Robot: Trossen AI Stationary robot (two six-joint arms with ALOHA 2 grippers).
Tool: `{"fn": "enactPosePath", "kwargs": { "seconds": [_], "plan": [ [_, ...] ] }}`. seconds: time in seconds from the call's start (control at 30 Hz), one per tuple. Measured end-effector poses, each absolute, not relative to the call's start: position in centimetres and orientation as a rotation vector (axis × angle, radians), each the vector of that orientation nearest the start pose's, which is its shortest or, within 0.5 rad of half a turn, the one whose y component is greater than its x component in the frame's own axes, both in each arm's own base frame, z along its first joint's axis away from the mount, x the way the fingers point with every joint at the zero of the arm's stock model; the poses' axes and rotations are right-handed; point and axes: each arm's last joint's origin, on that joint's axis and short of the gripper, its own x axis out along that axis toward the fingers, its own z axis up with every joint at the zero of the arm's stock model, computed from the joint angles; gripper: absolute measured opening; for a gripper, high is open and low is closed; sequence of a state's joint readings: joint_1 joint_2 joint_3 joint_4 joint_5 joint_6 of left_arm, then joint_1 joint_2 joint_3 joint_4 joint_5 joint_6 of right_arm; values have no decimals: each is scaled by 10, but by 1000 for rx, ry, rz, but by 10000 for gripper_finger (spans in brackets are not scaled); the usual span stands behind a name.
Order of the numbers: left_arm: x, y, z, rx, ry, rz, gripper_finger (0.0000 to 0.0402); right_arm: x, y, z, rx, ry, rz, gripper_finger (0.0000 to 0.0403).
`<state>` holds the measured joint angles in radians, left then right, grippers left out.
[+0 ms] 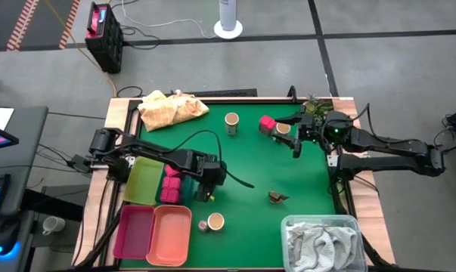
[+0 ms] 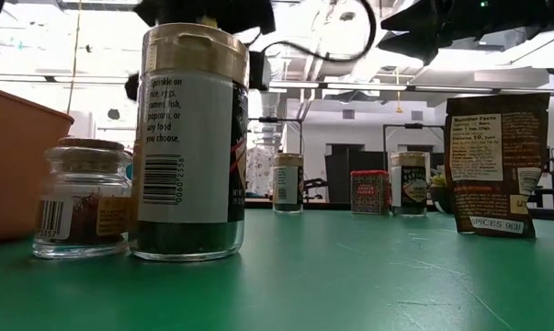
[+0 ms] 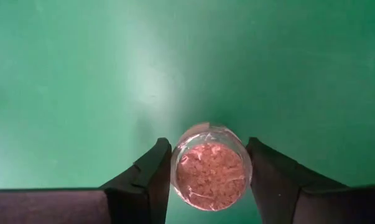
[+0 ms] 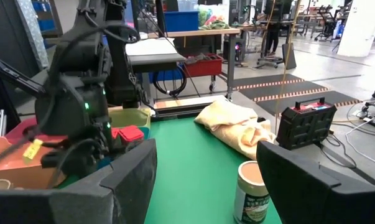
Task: Sort spices by type
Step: Put the brown seasoning bottle into the yellow bin
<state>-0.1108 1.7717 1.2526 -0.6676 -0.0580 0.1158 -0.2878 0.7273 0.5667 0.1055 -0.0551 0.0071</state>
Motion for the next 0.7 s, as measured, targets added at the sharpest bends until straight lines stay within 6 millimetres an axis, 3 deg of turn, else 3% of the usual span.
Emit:
{"fn": "enactPosePath", "kwargs": {
  "seconds": [0.2, 0.4, 0.53, 0.7],
  "plan": [
    [335, -31, 247, 172, 1157, -75, 167, 164, -47, 294, 25, 55, -233, 303],
    [296, -30, 287, 55, 1112, -8, 167, 164, -47, 293, 25, 59, -233, 303],
    [262, -33, 298, -33, 1116, 33, 167, 164, -47, 293, 25, 61, -233, 303],
    [217, -37, 292, -139, 1116, 104, 167, 164, -47, 293, 26, 61, -233, 303]
  ]
}}
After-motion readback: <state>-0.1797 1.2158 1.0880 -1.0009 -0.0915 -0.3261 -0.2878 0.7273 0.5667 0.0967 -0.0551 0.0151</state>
